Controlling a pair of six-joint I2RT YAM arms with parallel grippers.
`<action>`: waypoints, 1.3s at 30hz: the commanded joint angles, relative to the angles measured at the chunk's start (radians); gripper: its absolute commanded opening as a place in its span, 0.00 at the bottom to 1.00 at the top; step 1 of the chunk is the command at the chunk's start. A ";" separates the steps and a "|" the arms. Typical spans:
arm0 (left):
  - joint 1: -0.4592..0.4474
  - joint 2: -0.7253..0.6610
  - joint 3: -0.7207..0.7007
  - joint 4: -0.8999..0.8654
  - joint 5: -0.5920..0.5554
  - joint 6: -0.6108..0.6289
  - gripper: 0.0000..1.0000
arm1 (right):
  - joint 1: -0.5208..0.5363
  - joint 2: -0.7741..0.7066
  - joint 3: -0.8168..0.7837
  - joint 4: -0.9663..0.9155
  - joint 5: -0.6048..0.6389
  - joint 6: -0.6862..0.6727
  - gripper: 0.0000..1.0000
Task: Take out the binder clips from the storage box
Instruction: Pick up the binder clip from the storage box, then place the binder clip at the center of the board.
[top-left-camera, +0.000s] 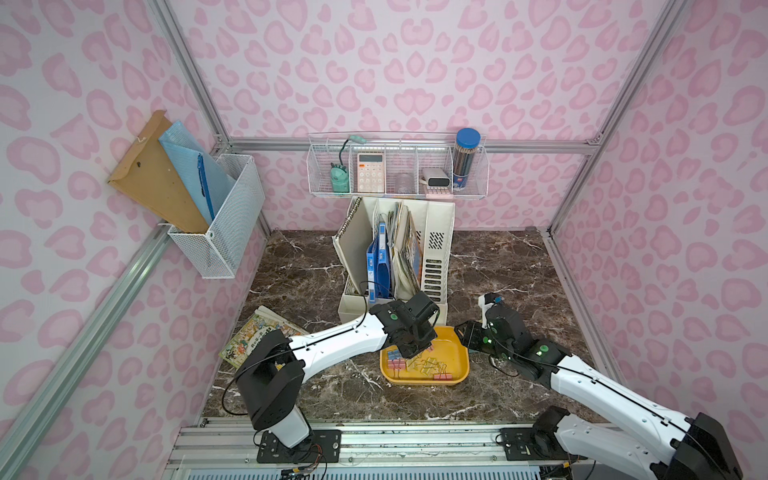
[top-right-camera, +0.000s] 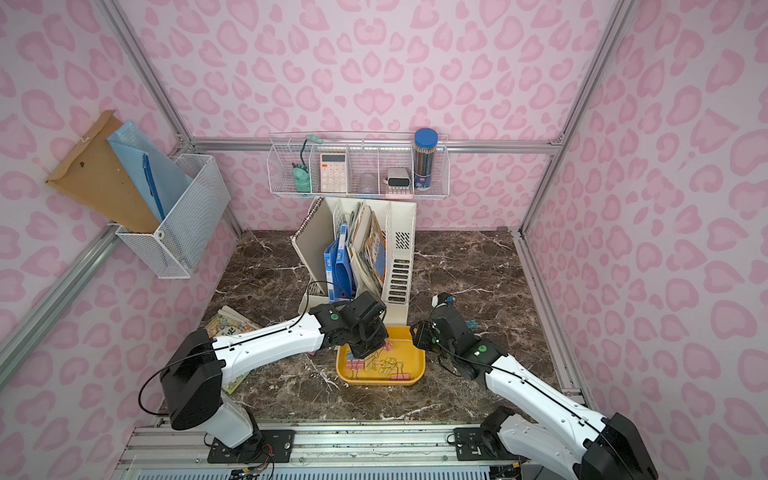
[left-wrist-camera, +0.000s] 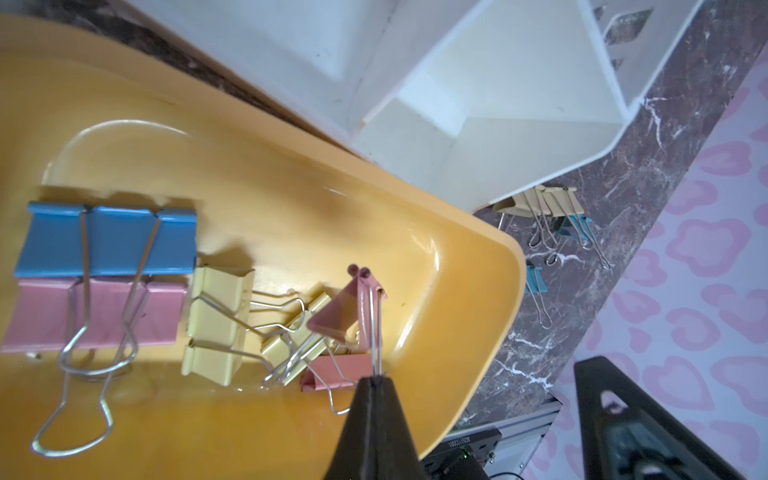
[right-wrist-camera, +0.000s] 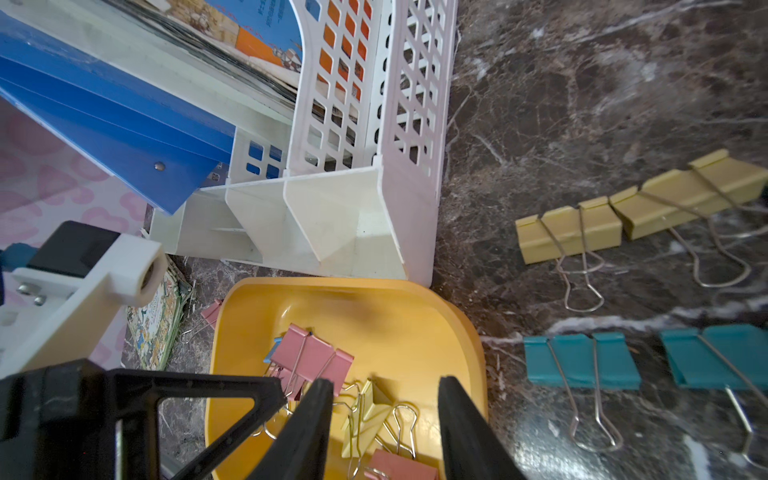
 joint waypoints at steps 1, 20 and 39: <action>0.005 -0.024 -0.011 0.037 -0.004 0.030 0.00 | 0.002 -0.013 0.000 0.015 0.021 0.005 0.46; 0.043 -0.464 -0.165 -0.038 -0.211 0.233 0.00 | 0.032 0.019 0.015 0.152 -0.068 -0.057 0.48; 0.380 -0.600 -0.490 0.015 0.042 0.127 0.00 | 0.132 0.119 0.075 0.219 -0.052 -0.081 0.51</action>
